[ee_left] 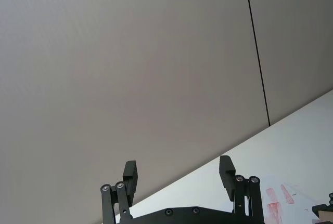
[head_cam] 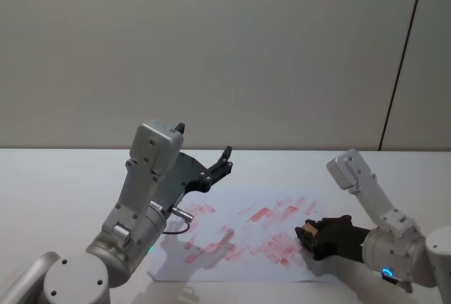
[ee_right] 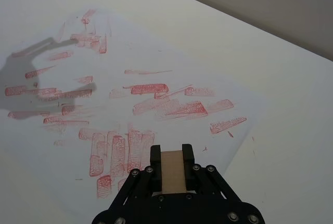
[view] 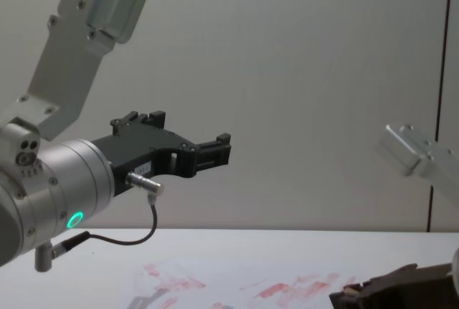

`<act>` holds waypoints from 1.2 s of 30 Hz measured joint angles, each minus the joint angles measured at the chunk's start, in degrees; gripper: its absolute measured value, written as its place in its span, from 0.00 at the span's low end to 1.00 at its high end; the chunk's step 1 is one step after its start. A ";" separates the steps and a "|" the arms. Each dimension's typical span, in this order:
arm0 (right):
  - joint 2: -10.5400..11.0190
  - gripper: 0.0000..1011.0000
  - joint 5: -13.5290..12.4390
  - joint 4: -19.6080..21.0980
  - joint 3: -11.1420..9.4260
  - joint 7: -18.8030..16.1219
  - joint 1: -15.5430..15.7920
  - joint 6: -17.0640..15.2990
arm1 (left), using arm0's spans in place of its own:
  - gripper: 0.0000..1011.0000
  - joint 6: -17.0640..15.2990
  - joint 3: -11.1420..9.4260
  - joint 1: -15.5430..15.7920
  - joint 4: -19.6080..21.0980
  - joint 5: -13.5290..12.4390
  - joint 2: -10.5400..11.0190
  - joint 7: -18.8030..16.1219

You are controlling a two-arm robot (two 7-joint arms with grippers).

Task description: Use the one hand to pick up the stamp and affix it onto the A4 paper.

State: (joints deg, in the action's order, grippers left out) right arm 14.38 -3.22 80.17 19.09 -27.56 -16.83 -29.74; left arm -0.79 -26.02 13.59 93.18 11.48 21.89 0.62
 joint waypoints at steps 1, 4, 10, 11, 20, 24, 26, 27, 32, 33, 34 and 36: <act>-0.04 0.22 0.07 -0.07 0.06 0.00 -0.05 -0.03 | 0.99 0.00 0.00 0.00 0.00 0.00 0.00 0.00; -0.19 0.22 0.42 -0.36 0.26 -0.07 -0.26 -0.23 | 0.99 0.00 0.00 0.00 0.00 0.00 0.00 0.00; -0.49 0.22 1.20 -0.97 0.52 -0.44 -0.93 -0.86 | 0.99 0.00 0.00 0.00 0.00 0.00 0.00 0.00; -0.54 0.22 1.24 -1.06 0.54 -0.46 -1.03 -0.89 | 0.99 0.00 0.00 0.00 0.00 0.00 0.00 0.00; -0.95 0.22 0.97 -1.92 0.29 -0.51 -2.42 -1.01 | 0.99 0.00 0.00 0.00 0.00 0.00 0.00 0.00; -0.57 0.22 0.21 -1.46 -0.52 -0.30 -2.83 -1.06 | 0.99 0.00 0.00 0.00 0.00 0.00 0.00 0.00; -0.34 0.22 -0.17 -1.10 -0.89 -0.13 -2.88 -1.06 | 0.99 0.00 0.00 0.00 0.00 0.00 0.00 0.00; 0.01 0.22 -0.60 -0.57 -1.40 0.09 -2.88 -1.08 | 0.99 0.00 0.00 0.00 0.00 0.00 0.00 0.00; 1.39 0.22 -2.17 1.23 -2.98 1.05 -2.31 -1.60 | 0.99 0.00 0.00 0.00 0.00 0.00 0.00 0.00; 1.99 0.22 -2.86 2.24 -3.60 1.52 -1.85 -1.91 | 0.99 0.00 0.00 0.00 0.00 0.00 0.00 0.00; 2.17 0.22 -3.16 2.51 -3.79 1.72 -1.69 -2.07 | 0.99 0.00 0.00 0.00 0.00 0.00 0.00 0.00; 3.17 0.22 -4.21 3.99 -4.77 2.43 -0.74 -2.66 | 0.99 0.00 0.00 0.00 0.00 0.00 0.00 0.00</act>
State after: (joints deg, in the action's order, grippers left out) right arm 17.55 -7.42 84.16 14.32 -25.12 -17.57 -32.40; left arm -0.80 -26.02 13.59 93.17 11.48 21.89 0.63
